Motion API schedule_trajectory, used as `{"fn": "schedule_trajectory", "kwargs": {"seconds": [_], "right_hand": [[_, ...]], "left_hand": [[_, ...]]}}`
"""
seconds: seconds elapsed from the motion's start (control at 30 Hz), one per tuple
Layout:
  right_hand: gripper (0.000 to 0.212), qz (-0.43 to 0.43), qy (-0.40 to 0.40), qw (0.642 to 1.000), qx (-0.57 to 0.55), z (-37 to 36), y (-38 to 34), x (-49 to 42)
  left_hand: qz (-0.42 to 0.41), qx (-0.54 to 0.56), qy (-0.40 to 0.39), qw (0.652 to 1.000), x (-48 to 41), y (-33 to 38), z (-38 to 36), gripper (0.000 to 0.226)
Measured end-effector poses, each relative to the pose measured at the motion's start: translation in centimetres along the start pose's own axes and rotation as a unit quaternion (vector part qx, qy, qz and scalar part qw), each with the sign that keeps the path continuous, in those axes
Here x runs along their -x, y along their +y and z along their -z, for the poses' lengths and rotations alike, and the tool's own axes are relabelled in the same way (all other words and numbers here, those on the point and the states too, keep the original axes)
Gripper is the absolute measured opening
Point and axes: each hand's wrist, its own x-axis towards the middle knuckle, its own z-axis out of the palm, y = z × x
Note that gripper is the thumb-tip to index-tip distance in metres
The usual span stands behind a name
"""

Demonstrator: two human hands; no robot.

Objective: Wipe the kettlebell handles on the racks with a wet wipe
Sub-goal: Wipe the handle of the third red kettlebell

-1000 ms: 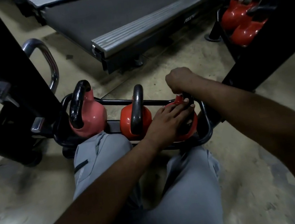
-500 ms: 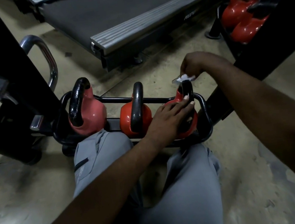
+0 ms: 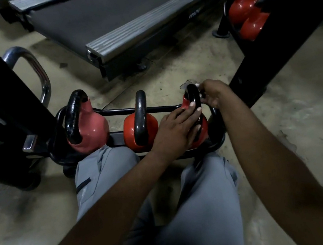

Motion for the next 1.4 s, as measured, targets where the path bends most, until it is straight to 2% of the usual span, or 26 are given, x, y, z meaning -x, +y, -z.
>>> {"fn": "schedule_trajectory", "kwargs": {"seconds": [0.13, 0.27, 0.4, 0.53, 0.7, 0.8, 0.87, 0.93, 1.0, 1.07, 1.17, 1.33, 1.4], "right_hand": [[0.024, -0.031, 0.017, 0.993, -0.109, -0.2, 1.0, 0.1], [0.028, -0.064, -0.050, 0.984, -0.156, 0.0, 1.9, 1.5], [0.030, -0.084, -0.062, 0.969, -0.223, -0.2, 2.1, 2.1], [0.036, -0.064, -0.070, 0.975, -0.200, -0.6, 2.2, 2.2], [0.036, -0.079, -0.084, 0.962, -0.248, 0.0, 2.6, 2.4], [0.034, -0.050, -0.097, 0.972, -0.206, -0.9, 1.8, 1.9], [0.044, -0.053, -0.092, 0.977, -0.187, -0.4, 2.0, 2.1], [0.050, -0.073, -0.058, 0.973, -0.212, 0.6, 2.3, 1.9], [0.035, -0.091, -0.020, 0.972, -0.215, 1.1, 2.0, 1.1], [0.027, -0.065, -0.053, 0.985, -0.151, 0.9, 1.6, 1.3], [0.032, -0.036, -0.105, 0.992, -0.063, 1.1, 2.6, 2.6], [0.026, -0.049, -0.048, 0.990, -0.123, 1.3, 3.4, 2.3], [0.029, -0.046, -0.051, 0.991, -0.114, 0.2, 3.2, 2.4]], "left_hand": [[0.006, 0.002, -0.015, 1.000, -0.3, 0.0, 0.2, 0.049], [0.003, -0.005, -0.005, 1.000, -0.2, 0.3, 0.3, 0.049], [0.012, -0.012, -0.006, 1.000, -0.4, 0.7, 0.5, 0.050], [0.014, -0.003, 0.006, 1.000, -0.1, 0.9, 0.6, 0.050], [0.021, -0.011, 0.000, 1.000, -0.3, 1.1, 0.6, 0.051], [0.028, -0.017, -0.002, 0.999, -0.1, 0.9, 0.4, 0.051], [0.021, -0.017, -0.003, 1.000, -0.1, 0.9, 0.4, 0.051], [0.016, -0.014, -0.012, 1.000, -0.1, 1.0, 0.5, 0.052], [0.017, -0.016, -0.014, 1.000, -0.2, 0.8, 0.5, 0.051], [0.018, -0.014, -0.006, 1.000, -0.2, 0.5, 0.4, 0.049], [0.008, -0.010, 0.006, 1.000, 0.0, 0.5, 0.1, 0.049], [0.017, -0.009, 0.005, 1.000, -0.2, 0.6, 0.0, 0.049], [0.016, 0.009, 0.010, 1.000, -0.2, 0.6, 0.2, 0.048]]}}
